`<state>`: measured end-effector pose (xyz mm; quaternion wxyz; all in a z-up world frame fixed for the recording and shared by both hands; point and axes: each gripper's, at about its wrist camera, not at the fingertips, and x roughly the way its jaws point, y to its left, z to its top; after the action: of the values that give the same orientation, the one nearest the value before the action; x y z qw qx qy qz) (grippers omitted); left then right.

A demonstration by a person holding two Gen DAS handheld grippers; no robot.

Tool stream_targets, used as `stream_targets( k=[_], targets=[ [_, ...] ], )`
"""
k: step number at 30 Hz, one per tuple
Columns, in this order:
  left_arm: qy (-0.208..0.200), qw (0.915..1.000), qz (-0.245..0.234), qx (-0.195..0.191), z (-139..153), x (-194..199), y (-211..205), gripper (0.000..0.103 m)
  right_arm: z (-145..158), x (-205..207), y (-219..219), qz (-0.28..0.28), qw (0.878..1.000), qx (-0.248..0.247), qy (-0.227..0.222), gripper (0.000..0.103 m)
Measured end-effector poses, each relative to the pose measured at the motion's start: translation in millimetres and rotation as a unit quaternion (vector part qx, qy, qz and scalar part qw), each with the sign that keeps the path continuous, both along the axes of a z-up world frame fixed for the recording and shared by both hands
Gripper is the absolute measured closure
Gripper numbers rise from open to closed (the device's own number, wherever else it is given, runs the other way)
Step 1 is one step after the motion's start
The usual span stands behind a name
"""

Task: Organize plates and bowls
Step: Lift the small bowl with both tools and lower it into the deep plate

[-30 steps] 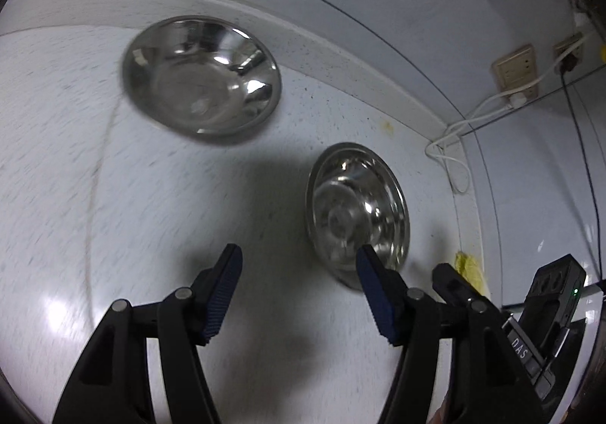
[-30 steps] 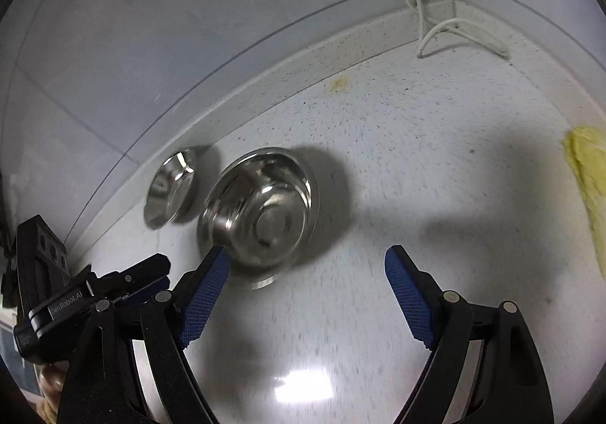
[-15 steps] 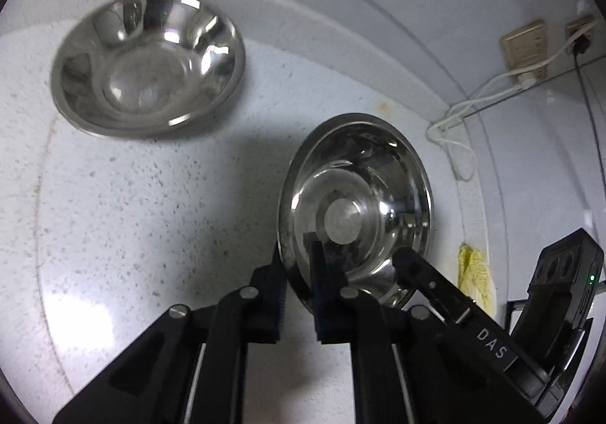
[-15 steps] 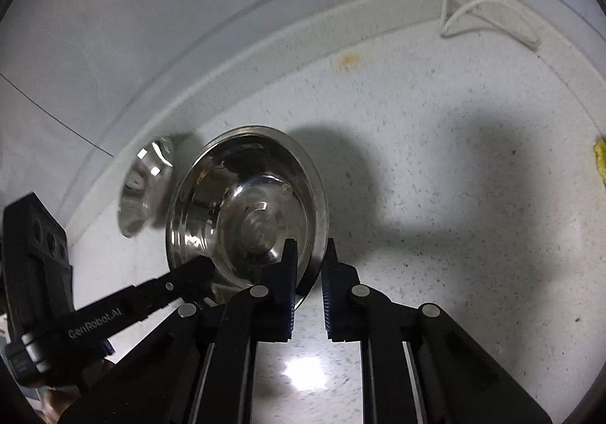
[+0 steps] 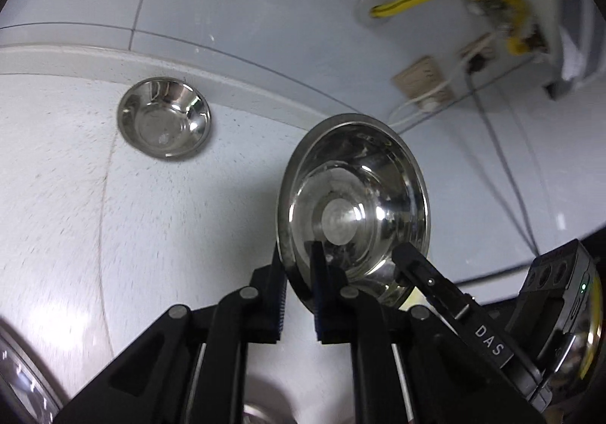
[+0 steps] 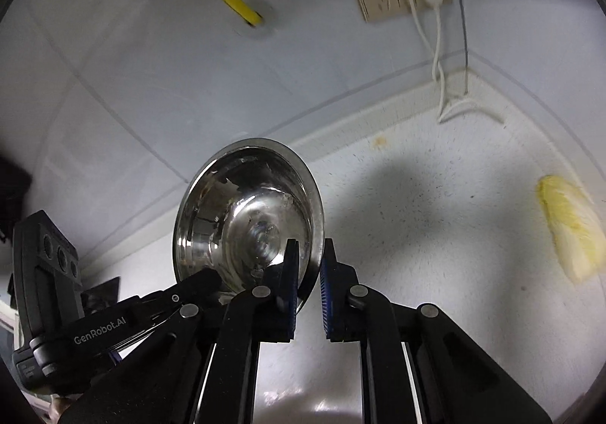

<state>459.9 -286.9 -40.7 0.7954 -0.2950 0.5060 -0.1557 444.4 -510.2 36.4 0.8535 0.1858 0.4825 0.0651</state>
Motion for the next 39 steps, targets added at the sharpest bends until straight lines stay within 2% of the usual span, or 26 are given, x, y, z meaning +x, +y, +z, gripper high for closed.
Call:
stream_targets(
  k=[4,8,11,14,16,18,22,26,31,39],
  targets=[
    [-0.036,0.999,-0.016,0.019,41,-54,-3,0.093,40,-56,11,-0.003,0.999,-0.018,-0.038,0.093],
    [-0.049,0.9981,-0.036,0.008,67,-110,2,0.093,76,-113,4,-0.002,0.998,-0.011,-0.063,0.093],
    [-0.049,0.9974,-0.053,0.003,69,-153,3,0.092,94,-154,-1,-0.001,0.997,-0.002,-0.073,0.093],
    [-0.035,0.9977,-0.058,0.008,56,-187,4,0.092,98,-192,-2,0.005,0.997,-0.007,-0.071,0.093],
    [-0.019,0.9981,-0.057,0.014,38,-203,3,0.093,84,-211,2,0.012,0.998,-0.005,-0.057,0.093],
    [0.017,0.998,-0.058,0.018,9,-215,3,0.093,64,-224,3,0.016,0.999,-0.003,-0.035,0.093],
    [0.083,0.9939,-0.06,0.04,-53,-233,0,0.093,-7,-239,0,0.014,0.999,0.021,0.048,0.092],
    [0.128,0.988,-0.063,0.06,-97,-246,-7,0.092,-60,-243,-5,0.006,0.994,0.029,0.105,0.092],
    [0.152,0.9849,-0.055,0.063,-119,-249,-9,0.092,-87,-246,-7,0.007,0.991,0.039,0.131,0.092],
    [0.145,0.9848,-0.055,0.08,-124,-250,-15,0.087,-92,-248,-6,0.008,0.99,0.05,0.13,0.091]
  ],
)
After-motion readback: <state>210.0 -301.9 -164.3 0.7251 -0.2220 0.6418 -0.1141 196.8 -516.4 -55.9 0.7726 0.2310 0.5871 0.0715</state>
